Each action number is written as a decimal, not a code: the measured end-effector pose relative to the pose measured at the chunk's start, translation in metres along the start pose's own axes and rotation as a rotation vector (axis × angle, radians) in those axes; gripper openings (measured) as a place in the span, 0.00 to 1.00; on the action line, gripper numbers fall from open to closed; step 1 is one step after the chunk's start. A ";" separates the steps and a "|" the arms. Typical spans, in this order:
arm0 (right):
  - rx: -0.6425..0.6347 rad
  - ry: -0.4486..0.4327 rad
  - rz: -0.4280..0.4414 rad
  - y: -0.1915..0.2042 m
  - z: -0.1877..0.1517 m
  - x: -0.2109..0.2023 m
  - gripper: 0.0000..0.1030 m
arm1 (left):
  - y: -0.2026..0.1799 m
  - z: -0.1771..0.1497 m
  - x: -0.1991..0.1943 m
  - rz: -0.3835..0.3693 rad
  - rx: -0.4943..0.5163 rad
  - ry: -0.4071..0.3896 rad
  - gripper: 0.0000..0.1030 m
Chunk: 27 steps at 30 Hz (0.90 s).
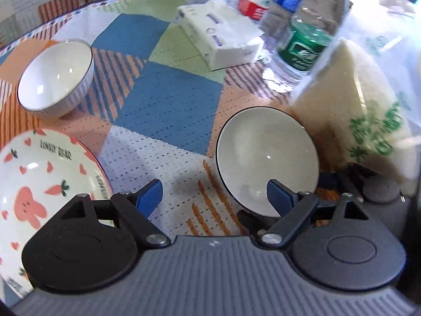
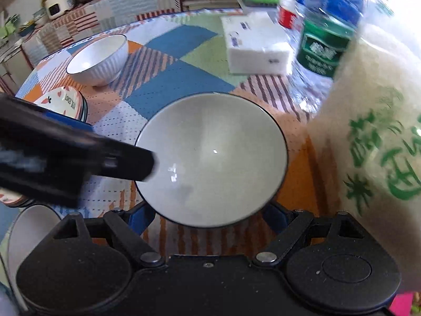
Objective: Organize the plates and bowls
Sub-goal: 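Grasp the rim of the second white bowl by the rice bag, left gripper, then carry the second bowl onto the first bowl and open the left gripper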
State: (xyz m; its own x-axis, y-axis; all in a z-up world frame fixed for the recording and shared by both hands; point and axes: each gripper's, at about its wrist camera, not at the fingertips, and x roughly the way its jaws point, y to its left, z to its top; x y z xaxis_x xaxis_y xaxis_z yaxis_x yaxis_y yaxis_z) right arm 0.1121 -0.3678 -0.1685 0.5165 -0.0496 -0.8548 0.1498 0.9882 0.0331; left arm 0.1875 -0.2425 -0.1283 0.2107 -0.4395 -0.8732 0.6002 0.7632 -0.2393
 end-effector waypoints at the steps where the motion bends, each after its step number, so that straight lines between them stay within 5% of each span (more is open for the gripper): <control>1: -0.030 -0.011 -0.018 0.003 -0.001 0.002 0.89 | -0.001 0.000 0.006 0.003 -0.006 0.010 0.77; 5: -0.095 -0.054 -0.047 0.005 -0.005 0.008 0.88 | 0.000 -0.001 0.022 0.022 -0.040 0.026 0.57; 10: -0.098 -0.094 -0.035 0.004 -0.011 0.006 0.88 | 0.005 -0.001 0.023 -0.035 -0.106 0.032 0.13; 18: -0.110 -0.124 -0.001 0.016 -0.013 -0.006 0.86 | 0.013 -0.001 0.006 -0.025 -0.119 0.035 0.13; 27: -0.098 -0.189 0.067 0.039 0.007 -0.041 0.86 | 0.028 0.007 -0.058 -0.015 -0.095 -0.007 0.15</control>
State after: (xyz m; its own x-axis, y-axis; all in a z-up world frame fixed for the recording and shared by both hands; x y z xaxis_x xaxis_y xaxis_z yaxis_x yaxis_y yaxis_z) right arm 0.1024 -0.3279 -0.1287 0.6728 -0.0010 -0.7398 0.0323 0.9991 0.0281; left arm 0.1976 -0.1989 -0.0813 0.2081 -0.4544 -0.8662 0.5278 0.7977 -0.2916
